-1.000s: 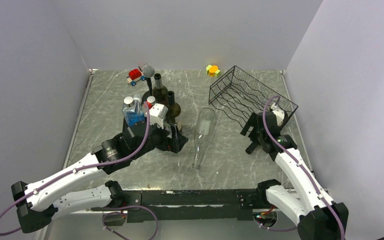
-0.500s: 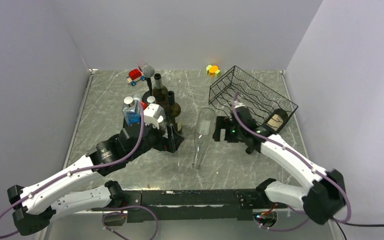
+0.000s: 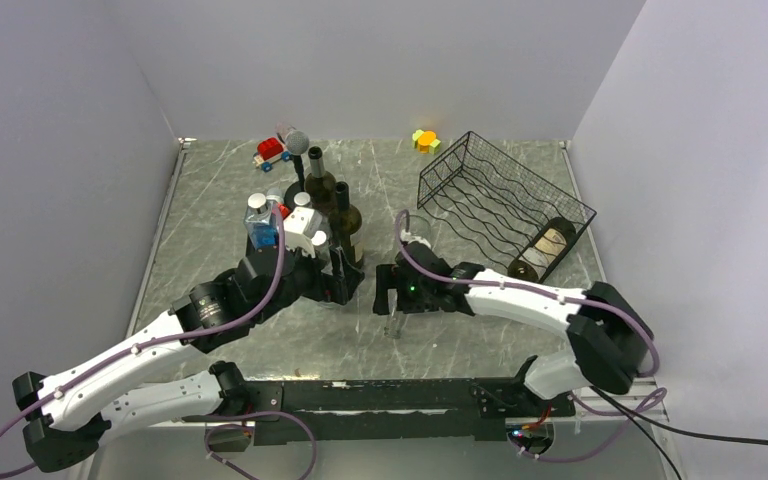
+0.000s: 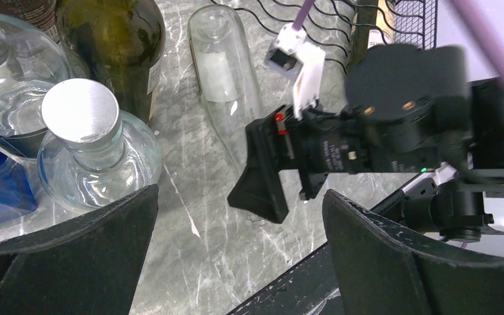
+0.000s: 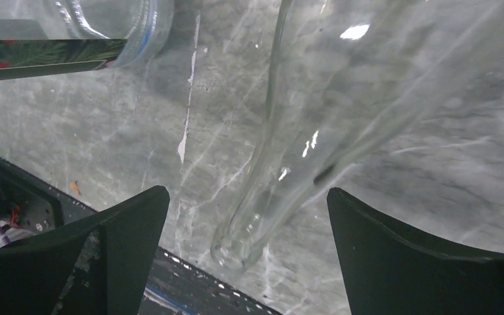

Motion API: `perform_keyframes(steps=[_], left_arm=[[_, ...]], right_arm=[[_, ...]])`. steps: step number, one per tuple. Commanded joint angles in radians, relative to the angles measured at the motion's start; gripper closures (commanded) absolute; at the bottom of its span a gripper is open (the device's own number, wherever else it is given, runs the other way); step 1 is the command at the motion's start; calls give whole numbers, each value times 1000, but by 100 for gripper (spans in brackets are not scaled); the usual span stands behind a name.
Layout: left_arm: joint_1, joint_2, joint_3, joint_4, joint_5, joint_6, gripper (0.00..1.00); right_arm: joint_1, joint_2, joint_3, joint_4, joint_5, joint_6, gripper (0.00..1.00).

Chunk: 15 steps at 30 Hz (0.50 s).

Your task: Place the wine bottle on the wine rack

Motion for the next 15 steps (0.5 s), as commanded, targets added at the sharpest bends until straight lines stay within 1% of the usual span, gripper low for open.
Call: perform_keyframes(steps=[1, 5, 11, 15], left_arm=[[-2, -9, 48, -3, -28, 9, 1], [-2, -19, 50, -15, -37, 9, 1], [-2, -41, 49, -27, -50, 13, 1], [-2, -44, 53, -33, -54, 17, 1]], right_arm=[[47, 94, 25, 87, 59, 143, 5], [71, 155, 61, 40, 139, 231, 11], [79, 195, 67, -13, 239, 323, 20], [80, 241, 98, -58, 269, 358, 29]])
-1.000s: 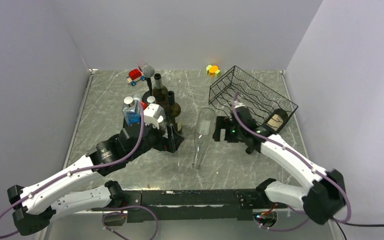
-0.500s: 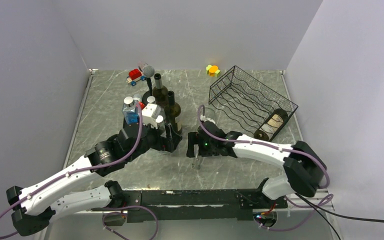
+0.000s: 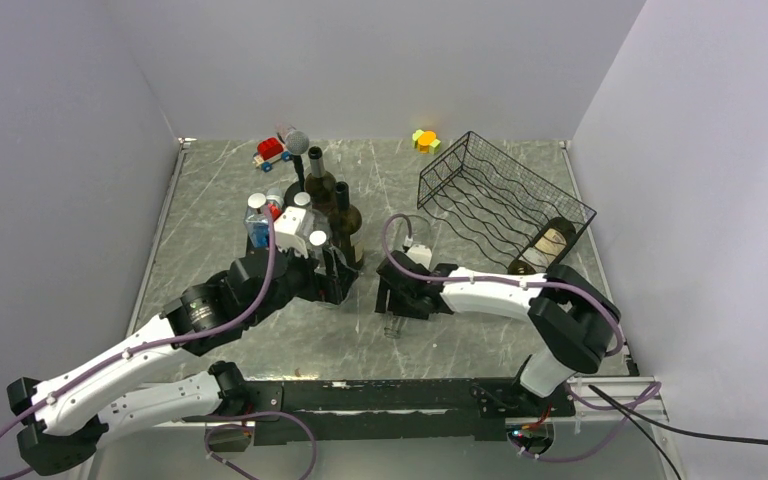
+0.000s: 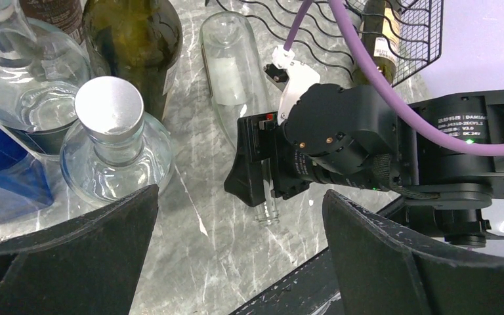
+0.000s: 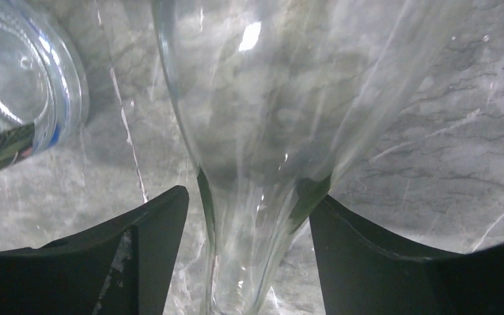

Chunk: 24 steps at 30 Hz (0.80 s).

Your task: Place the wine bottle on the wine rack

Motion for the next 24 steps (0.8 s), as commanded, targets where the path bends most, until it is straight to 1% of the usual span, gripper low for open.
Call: perform_keyframes(steps=[1, 8, 10, 11, 12, 13, 17, 21, 24], left_arm=[[-2, -14, 48, 1, -25, 17, 1], [-2, -25, 43, -3, -23, 13, 1], [-2, -30, 41, -2, -21, 11, 1], [-2, -31, 39, -2, -20, 11, 1], [-2, -31, 39, 0, -20, 11, 1], [-2, -31, 38, 0, -19, 11, 1], [-2, -31, 41, 4, -15, 13, 1], [-2, -32, 39, 4, -16, 16, 1], [-2, -35, 38, 4, -16, 17, 1]], right_arm=[[5, 50, 62, -62, 89, 86, 34], [6, 51, 35, -90, 112, 108, 59], [6, 30, 13, -76, 112, 103, 69], [6, 18, 6, -73, 112, 98, 77], [6, 7, 1, -72, 112, 92, 90], [6, -7, -1, -73, 115, 83, 100], [15, -93, -12, -89, 144, 60, 100], [41, -216, -13, -117, 202, 26, 100], [49, -301, -19, -129, 210, 0, 100]])
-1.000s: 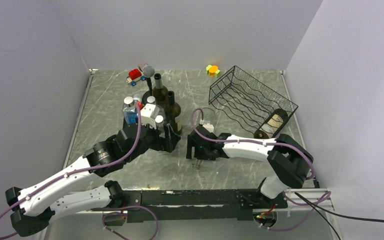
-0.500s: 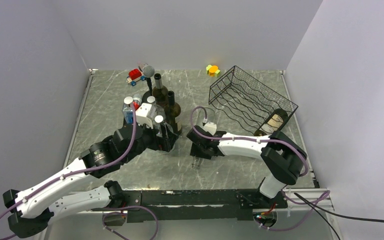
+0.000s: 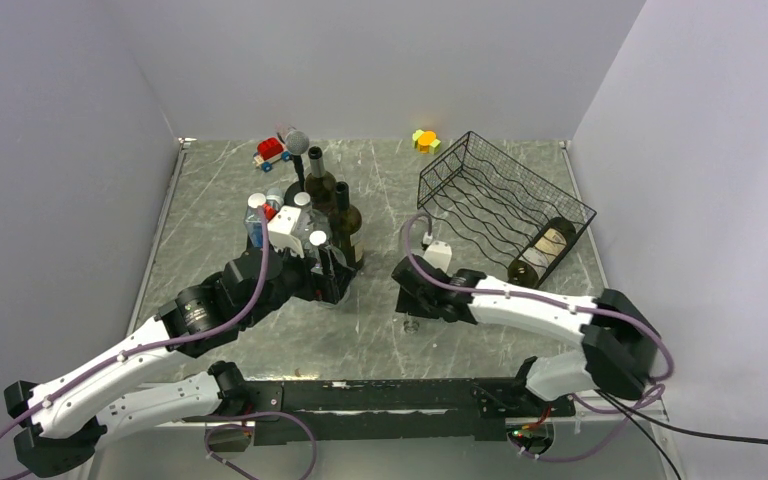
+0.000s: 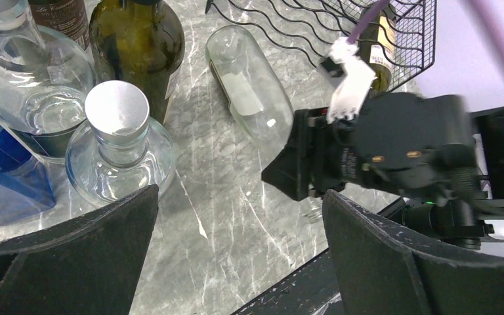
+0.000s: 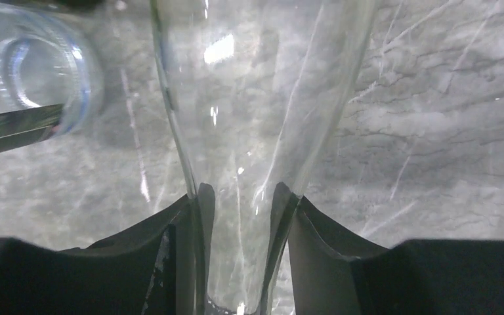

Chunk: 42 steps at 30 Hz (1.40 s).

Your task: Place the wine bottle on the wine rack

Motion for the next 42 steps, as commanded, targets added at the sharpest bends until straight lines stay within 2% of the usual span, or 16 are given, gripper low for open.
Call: perform_keyframes(steps=[1, 8, 24, 32, 42], left_arm=[[-2, -15, 30, 13, -5, 18, 1], [-2, -23, 24, 19, -11, 25, 1], [-2, -25, 22, 30, -11, 38, 1], [-2, -16, 26, 30, -4, 42, 1], [-2, -14, 33, 10, 4, 30, 1]], right_arm=[[18, -158, 10, -6, 68, -43, 100], [18, -278, -9, -74, 86, -49, 100], [15, -466, 28, -370, 305, 50, 100], [13, -411, 41, -466, 421, 171, 100], [5, -249, 94, -562, 556, 314, 100]])
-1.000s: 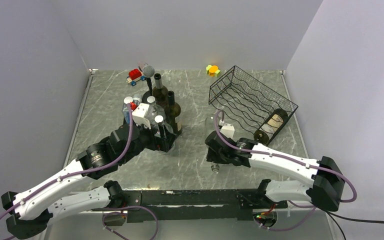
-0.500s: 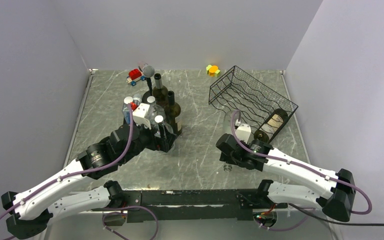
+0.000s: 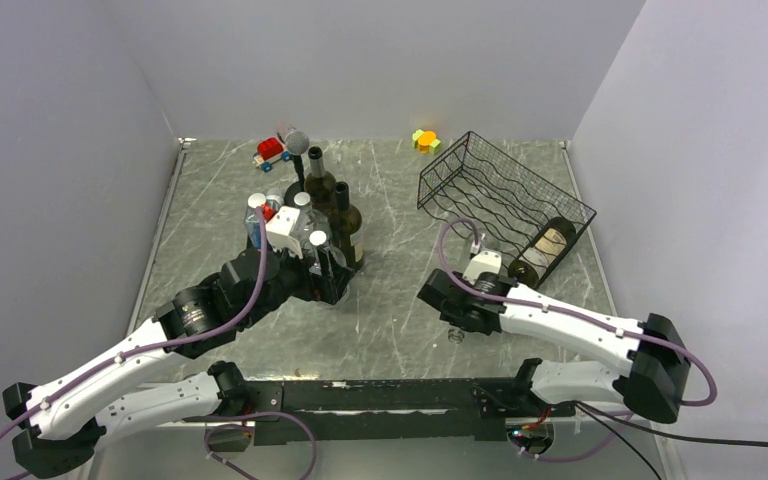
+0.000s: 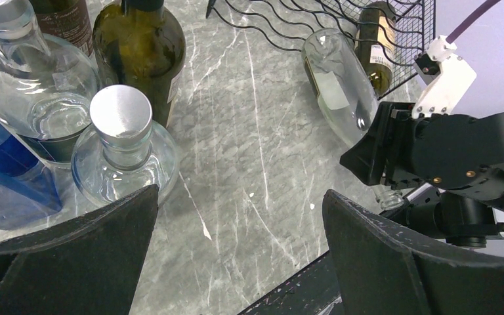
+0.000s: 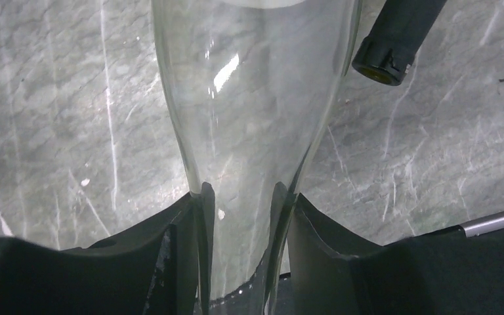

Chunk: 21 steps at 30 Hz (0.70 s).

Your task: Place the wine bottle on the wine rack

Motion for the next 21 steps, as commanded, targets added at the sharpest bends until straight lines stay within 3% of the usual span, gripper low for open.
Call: perform_keyframes(steps=[1, 7, 17, 21], left_arm=[[-2, -6, 31, 10, 4, 2, 1], [-2, -10, 35, 5, 5, -3, 1], [-2, -2, 46, 0, 2, -1, 1], [-2, 13, 55, 0, -1, 7, 1]], right_arm=[[-11, 37, 99, -32, 307, 126, 100], [-50, 105, 111, -36, 364, 146, 100], [-236, 58, 10, 329, 353, -197, 100], [-293, 87, -6, 401, 380, -224, 100]])
